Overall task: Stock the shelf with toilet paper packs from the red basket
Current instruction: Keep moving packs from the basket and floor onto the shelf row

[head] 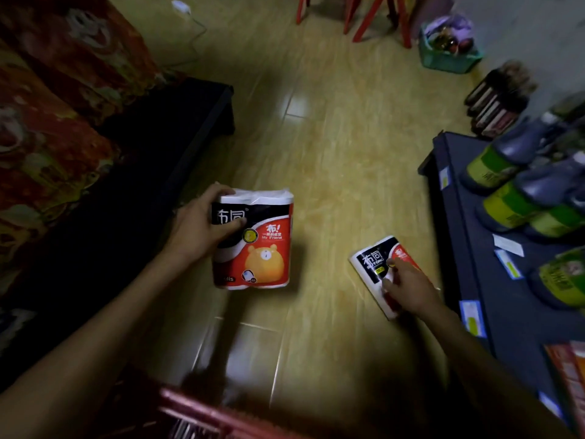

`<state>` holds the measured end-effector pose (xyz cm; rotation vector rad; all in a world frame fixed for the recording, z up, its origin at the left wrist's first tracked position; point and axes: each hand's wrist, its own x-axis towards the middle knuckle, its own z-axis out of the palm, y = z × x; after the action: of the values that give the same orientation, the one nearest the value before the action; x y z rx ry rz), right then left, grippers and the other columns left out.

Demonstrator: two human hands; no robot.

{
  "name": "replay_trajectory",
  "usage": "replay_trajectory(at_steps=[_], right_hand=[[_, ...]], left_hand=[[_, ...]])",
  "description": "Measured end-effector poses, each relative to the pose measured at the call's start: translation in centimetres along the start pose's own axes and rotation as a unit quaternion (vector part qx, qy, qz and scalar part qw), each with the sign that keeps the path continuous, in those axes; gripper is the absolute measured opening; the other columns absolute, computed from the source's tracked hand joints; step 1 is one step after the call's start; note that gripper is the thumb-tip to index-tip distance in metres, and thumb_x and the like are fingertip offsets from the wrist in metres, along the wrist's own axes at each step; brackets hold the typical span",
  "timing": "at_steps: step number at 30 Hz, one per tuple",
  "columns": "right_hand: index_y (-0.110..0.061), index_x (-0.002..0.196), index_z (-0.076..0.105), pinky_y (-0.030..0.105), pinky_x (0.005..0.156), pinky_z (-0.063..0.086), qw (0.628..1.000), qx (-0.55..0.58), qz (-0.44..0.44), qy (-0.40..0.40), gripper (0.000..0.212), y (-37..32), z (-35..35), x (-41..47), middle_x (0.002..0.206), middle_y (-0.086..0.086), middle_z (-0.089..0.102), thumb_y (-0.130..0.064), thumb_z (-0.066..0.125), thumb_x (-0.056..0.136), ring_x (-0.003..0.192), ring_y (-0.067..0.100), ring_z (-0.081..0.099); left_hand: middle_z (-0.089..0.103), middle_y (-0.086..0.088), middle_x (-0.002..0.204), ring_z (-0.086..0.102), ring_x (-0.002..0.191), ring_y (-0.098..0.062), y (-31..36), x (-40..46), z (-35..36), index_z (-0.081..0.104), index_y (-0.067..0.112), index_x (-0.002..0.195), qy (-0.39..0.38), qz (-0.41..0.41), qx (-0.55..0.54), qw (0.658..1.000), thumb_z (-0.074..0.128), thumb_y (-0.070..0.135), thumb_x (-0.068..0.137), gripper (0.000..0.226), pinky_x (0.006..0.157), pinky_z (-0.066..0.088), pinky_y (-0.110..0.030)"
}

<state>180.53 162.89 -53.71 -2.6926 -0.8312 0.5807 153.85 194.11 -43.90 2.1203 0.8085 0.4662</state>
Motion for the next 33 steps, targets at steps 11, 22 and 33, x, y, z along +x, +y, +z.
replay_trajectory(at_steps=[11,22,33], right_hand=[[-0.028,0.144,0.033,0.044,0.096,0.045,0.998,-0.036,0.023,-0.052,0.066,3.7,-2.4,10.1,0.138,0.014,0.044,-0.041,0.062,0.086,0.121,0.033,0.049],[-0.05,0.139,0.031,0.044,0.096,0.049,0.98,0.033,0.005,-0.196,0.08,6.6,-2.4,13.9,0.131,0.01,0.056,-0.047,0.072,0.071,0.109,0.029,0.059],[-0.042,0.107,0.048,0.034,0.077,0.051,0.984,0.078,-0.02,-0.157,0.038,7.1,-2.5,13.1,0.101,0.001,0.067,-0.039,0.071,0.075,0.086,0.021,0.063]], left_hand=[[0.065,0.004,0.109,0.064,0.089,-0.012,2.1,3.3,7.6,0.051,0.039,0.111,-0.006,-0.043,0.032,0.999,0.075,0.037,0.08,0.04,0.071,0.057,-0.031],[0.068,0.004,0.102,0.065,0.083,-0.011,4.2,4.7,15.5,0.054,0.031,0.114,-0.047,-0.078,0.037,0.995,0.074,0.033,0.081,0.038,0.06,0.051,-0.02],[0.068,-0.001,0.103,0.065,0.085,-0.017,4.1,4.8,18.7,0.053,0.029,0.113,-0.072,-0.093,0.05,0.992,0.073,0.03,0.082,0.037,0.058,0.051,-0.024]])
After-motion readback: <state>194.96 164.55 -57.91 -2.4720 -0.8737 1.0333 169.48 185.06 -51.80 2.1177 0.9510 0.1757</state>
